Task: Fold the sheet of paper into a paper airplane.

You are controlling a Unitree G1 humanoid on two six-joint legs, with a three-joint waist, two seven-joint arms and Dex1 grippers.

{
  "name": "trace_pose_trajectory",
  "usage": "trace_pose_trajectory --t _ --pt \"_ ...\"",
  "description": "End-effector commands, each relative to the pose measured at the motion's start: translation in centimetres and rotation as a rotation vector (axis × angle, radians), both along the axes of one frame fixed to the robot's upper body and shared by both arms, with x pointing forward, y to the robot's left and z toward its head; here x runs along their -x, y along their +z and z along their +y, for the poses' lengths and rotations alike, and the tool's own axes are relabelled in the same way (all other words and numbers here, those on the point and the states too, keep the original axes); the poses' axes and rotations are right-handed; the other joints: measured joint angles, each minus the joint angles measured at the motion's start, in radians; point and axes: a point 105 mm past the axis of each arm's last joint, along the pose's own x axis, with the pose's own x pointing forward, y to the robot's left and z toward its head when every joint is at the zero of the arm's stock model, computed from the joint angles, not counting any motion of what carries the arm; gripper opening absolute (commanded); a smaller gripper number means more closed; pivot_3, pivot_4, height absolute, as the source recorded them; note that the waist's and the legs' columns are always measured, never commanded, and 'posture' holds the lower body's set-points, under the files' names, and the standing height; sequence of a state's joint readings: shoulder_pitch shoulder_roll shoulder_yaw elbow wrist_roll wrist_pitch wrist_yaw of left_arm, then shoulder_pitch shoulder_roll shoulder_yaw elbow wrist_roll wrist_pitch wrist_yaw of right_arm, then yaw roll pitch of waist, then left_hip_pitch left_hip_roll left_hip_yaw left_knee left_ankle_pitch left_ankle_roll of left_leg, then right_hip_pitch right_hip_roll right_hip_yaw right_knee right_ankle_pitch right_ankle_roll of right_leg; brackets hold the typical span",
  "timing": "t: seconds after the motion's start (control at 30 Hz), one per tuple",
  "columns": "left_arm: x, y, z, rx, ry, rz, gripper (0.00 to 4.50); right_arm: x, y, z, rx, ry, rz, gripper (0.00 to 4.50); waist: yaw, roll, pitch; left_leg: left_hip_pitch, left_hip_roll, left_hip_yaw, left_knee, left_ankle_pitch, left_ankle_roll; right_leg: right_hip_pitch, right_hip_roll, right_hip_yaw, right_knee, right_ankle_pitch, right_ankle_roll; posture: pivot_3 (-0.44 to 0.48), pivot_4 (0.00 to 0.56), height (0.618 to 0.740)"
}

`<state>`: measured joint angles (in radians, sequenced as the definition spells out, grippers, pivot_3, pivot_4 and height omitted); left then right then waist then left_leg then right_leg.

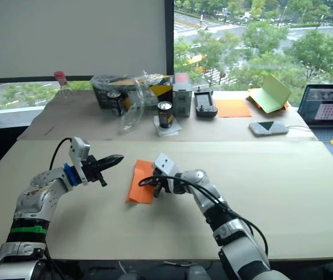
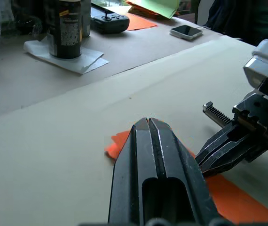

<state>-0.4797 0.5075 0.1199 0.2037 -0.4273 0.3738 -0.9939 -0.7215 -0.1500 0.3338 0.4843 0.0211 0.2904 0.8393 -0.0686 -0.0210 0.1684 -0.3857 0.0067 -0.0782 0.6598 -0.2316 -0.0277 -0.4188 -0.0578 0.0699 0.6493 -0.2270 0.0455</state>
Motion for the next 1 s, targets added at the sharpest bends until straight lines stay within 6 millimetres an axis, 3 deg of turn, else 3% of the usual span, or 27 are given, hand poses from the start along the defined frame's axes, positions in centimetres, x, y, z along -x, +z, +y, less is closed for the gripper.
trace_pose_trajectory --t 0.03,0.2,0.37,0.67,1.0 --pt "0.1 -0.3 -2.0 -0.072 -0.080 -0.022 0.00 0.3 -2.0 -0.8 0.065 -0.032 0.052 0.06 0.000 0.000 0.000 0.000 0.000 0.000 0.000 0.000 0.000 0.000 0.000 0.000 0.000 0.000 0.000 0.000 0.150 0.732" --pt "0.2 -4.2 -2.6 -0.337 -0.116 -0.026 0.00 -0.5 -2.2 -2.4 0.030 -0.181 0.109 0.06 0.001 0.000 0.000 0.000 0.000 0.000 0.000 0.000 0.000 0.000 0.000 0.000 0.000 0.000 0.000 0.000 0.150 0.732" --pt "0.9 -6.1 -2.3 -0.395 -0.141 0.004 0.00 -0.8 -1.5 -3.7 -0.022 -0.252 0.124 0.06 0.013 0.000 0.000 -0.001 0.000 0.000 0.000 0.000 0.000 0.000 0.000 0.000 0.000 0.000 0.000 0.000 0.150 0.732" --pt "1.5 -7.1 -3.3 -0.367 -0.132 0.030 0.00 -2.0 -1.2 -3.6 -0.004 -0.289 0.066 0.06 0.021 0.000 -0.001 0.000 0.000 0.000 0.000 0.000 0.000 0.001 0.000 0.000 -0.001 0.000 0.000 0.000 0.150 0.732" --pt "1.9 -7.6 -3.1 -0.367 -0.113 0.052 0.00 -6.4 0.8 -4.4 -0.012 -0.395 -0.069 0.06 0.020 0.000 -0.001 0.000 0.000 0.000 0.000 0.000 0.000 0.001 0.000 0.000 -0.001 0.000 0.000 0.000 0.150 0.732"
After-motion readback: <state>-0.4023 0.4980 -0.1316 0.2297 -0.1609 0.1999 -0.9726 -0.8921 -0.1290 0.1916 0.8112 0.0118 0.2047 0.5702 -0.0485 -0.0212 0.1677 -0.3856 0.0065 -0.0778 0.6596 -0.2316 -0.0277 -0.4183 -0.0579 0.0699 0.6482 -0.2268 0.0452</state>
